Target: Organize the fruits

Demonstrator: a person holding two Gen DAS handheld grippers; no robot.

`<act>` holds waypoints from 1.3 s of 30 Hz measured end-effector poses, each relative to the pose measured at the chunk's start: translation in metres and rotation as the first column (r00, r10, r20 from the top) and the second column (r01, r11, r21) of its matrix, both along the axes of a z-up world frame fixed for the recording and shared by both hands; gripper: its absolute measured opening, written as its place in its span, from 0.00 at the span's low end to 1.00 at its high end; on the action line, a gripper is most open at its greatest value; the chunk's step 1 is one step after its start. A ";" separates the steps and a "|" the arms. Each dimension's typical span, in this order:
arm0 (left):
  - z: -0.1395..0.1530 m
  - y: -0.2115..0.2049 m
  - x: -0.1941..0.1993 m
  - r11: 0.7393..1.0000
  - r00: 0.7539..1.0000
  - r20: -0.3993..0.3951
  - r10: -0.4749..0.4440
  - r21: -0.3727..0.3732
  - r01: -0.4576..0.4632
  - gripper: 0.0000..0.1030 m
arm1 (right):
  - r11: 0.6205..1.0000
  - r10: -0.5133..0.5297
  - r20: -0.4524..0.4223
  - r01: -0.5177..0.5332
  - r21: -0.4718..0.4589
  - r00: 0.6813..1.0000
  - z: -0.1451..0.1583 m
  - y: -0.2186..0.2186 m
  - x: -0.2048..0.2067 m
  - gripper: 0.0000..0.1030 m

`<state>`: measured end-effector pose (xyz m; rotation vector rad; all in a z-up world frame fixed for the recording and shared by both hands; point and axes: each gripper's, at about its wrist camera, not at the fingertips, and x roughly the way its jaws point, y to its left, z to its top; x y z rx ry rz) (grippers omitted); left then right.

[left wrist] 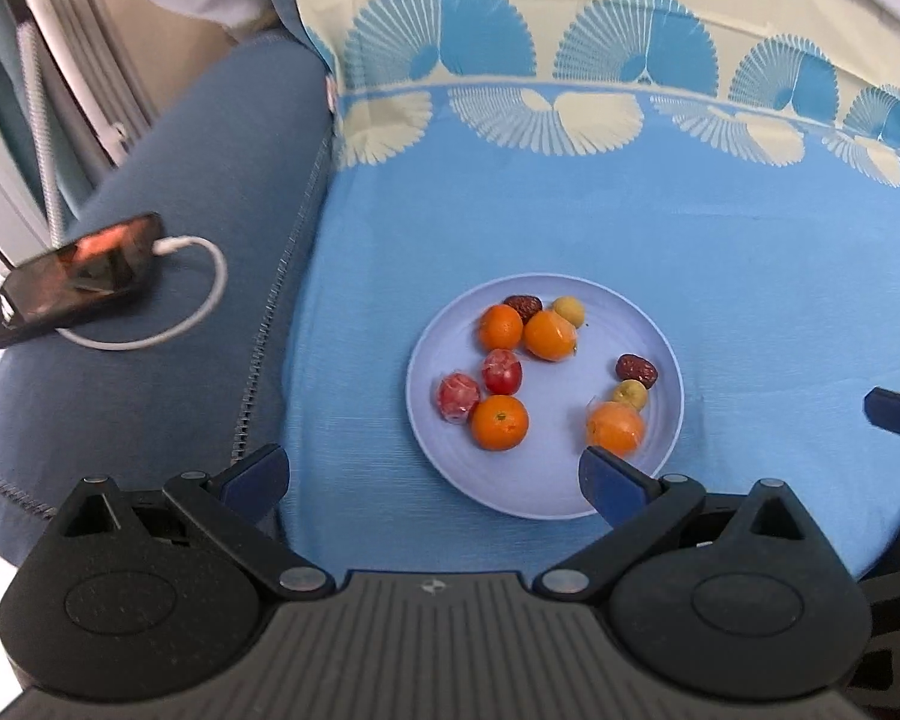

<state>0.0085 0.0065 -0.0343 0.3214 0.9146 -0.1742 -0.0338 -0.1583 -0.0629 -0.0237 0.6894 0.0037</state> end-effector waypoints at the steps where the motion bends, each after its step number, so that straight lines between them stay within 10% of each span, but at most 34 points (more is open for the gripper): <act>1: 0.002 0.000 -0.005 1.000 1.000 0.008 -0.001 0.002 0.001 1.00 | 1.000 -0.003 0.009 0.003 -0.002 1.000 0.002 0.001 -0.004 0.98; 39: 0.013 0.005 -0.040 1.000 0.999 0.038 -0.002 0.004 0.002 1.00 | 0.999 0.001 0.075 0.001 -0.033 0.997 0.016 0.010 -0.036 0.99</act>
